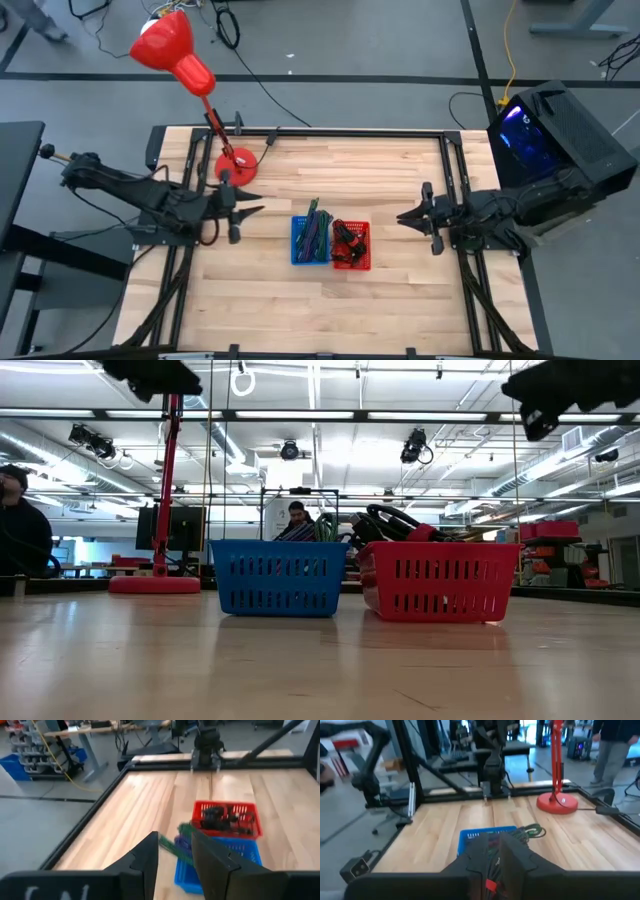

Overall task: Pick & Place USB Port
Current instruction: Return to Home Position

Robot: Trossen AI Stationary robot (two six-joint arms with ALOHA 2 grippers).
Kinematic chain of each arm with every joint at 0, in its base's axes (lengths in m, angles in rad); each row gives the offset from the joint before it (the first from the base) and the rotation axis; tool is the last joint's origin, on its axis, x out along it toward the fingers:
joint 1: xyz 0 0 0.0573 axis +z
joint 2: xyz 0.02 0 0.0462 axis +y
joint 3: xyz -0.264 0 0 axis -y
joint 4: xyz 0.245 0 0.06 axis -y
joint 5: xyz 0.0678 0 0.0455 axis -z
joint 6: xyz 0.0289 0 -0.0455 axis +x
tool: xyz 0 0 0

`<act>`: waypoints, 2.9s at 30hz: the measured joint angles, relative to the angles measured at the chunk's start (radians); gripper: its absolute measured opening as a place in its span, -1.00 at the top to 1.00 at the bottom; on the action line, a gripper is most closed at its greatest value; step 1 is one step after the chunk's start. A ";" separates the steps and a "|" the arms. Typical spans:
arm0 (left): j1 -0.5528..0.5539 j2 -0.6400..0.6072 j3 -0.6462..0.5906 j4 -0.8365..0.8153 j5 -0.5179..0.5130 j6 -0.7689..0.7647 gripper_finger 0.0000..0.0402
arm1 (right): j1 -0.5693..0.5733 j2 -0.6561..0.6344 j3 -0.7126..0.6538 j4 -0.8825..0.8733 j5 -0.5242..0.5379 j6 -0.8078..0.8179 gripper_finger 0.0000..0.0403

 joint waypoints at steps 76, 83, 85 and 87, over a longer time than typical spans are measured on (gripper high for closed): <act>0.274 -0.759 -0.679 0.410 0.188 -0.495 0.39 | -0.212 -0.478 -0.354 0.180 0.186 0.145 0.74; 0.311 -0.758 -0.680 0.407 0.188 -0.494 0.39 | -0.228 -0.475 -0.354 0.182 0.185 0.145 0.74; 0.316 -0.757 -0.680 0.406 0.189 -0.495 0.39 | -0.228 -0.473 -0.354 0.171 0.184 0.145 0.74; 0.317 -0.757 -0.680 0.407 0.189 -0.494 0.39 | -0.228 -0.471 -0.355 0.170 0.185 0.145 0.74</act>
